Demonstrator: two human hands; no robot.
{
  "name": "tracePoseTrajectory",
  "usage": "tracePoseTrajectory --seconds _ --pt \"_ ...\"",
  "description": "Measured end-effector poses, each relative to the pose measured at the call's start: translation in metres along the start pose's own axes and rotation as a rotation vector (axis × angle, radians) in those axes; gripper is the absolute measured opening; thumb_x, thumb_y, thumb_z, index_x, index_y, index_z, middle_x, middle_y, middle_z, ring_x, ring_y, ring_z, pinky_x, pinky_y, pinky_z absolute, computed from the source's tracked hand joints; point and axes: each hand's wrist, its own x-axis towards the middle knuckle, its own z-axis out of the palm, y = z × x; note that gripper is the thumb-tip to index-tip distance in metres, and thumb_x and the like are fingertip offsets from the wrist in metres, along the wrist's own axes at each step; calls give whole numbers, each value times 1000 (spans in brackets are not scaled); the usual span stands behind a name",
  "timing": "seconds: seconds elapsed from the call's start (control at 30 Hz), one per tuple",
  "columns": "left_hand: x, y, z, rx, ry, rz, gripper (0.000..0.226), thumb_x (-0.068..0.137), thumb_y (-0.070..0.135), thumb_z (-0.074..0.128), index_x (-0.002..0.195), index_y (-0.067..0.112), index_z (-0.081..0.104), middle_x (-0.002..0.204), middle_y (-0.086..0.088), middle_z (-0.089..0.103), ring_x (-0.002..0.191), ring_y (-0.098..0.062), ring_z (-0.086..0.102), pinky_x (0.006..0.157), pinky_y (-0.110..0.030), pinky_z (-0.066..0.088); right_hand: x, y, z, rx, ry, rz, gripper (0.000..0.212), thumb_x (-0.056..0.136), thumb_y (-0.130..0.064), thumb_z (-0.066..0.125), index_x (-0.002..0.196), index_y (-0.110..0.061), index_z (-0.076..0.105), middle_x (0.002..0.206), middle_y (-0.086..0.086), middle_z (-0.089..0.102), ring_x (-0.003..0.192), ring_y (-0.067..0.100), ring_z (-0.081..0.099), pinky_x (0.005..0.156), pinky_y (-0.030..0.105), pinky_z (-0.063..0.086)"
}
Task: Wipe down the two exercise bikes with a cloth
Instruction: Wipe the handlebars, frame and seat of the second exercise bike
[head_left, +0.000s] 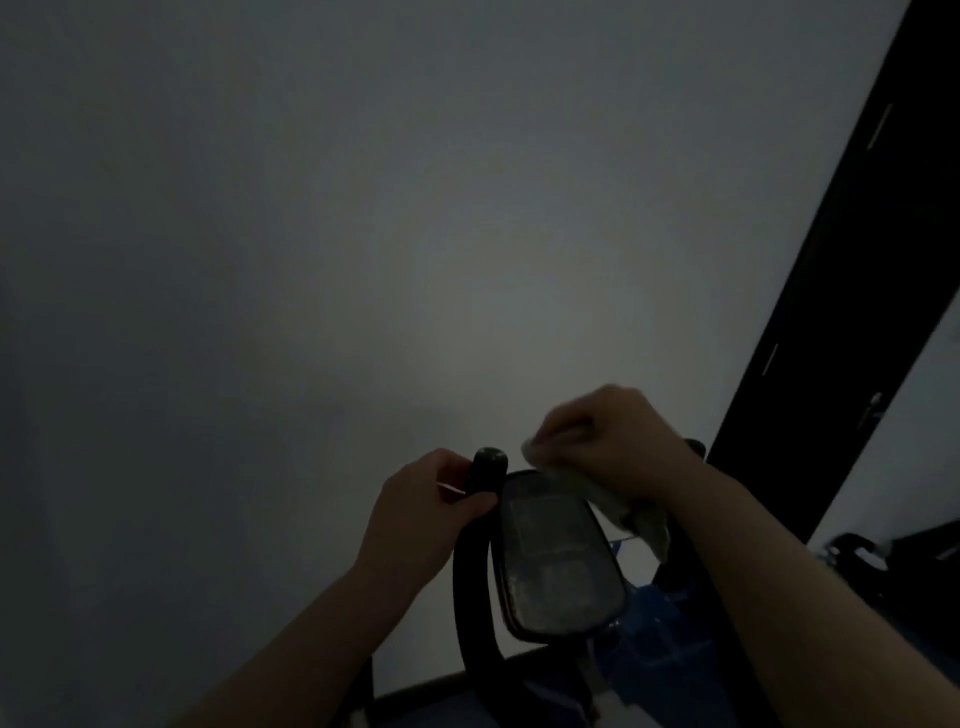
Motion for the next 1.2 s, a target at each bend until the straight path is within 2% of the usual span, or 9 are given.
tracePoseTrajectory --seconds 0.1,0.3,0.37,0.47,0.67,0.73,0.93,1.1,1.2 --pt "5 -3 -2 -30 -23 -5 19 69 25 80 82 25 66 76 13 70 66 6 64 59 -10 46 22 -10 -3 326 68 -61 10 78 -20 75 88 -22 77 88 -8 75 81 -7 66 76 11 50" --pt "8 -6 -3 -79 -26 -4 19 66 20 82 80 21 69 71 11 70 61 5 64 55 -6 43 42 -3 -1 77 -308 -124 21 71 -13 81 90 -23 78 94 -7 75 87 -1 68 86 17 52" --pt "9 -7 -2 -71 -23 -13 19 66 21 82 81 23 69 72 12 70 62 5 65 56 -7 45 46 3 -15 -4 -311 -93 19 70 -14 81 85 -25 78 87 -9 76 82 -3 68 83 19 53" --pt "9 -7 -2 -81 -31 -21 21 66 23 82 82 23 69 73 12 71 62 3 66 60 -12 48 50 -4 -12 195 -201 -127 20 72 -17 80 91 -23 77 94 -8 75 86 -1 68 83 13 51" --pt "7 -8 -3 -90 -29 -13 20 65 22 83 79 23 69 74 11 72 62 2 66 61 -16 50 40 12 6 284 -315 -63 23 72 -11 80 93 -18 77 99 -1 75 93 8 69 90 22 53" --pt "7 -7 -2 -96 -26 -20 20 65 21 82 79 24 68 74 11 72 62 1 66 60 -17 51 30 27 3 392 -247 24 21 72 -9 79 90 -20 77 95 -4 75 90 7 70 84 20 54" --pt "3 -8 1 -145 0 -34 19 68 19 81 80 25 67 79 4 73 66 -7 69 65 -32 59 -21 14 90 1364 107 352 34 75 -19 67 107 -9 70 104 12 73 91 27 70 74 33 58" --pt "-4 -13 7 -174 79 -6 21 70 21 80 88 17 70 83 2 73 75 -9 70 74 -35 59 -44 5 113 1422 213 474 21 85 -12 62 104 -11 71 94 7 76 84 23 71 65 28 58" --pt "-15 -19 13 -149 123 36 25 72 16 79 93 13 68 90 0 72 79 -5 67 76 -16 53 -60 3 131 1401 194 587 22 88 -9 62 108 -4 69 99 13 74 87 28 70 70 31 59"
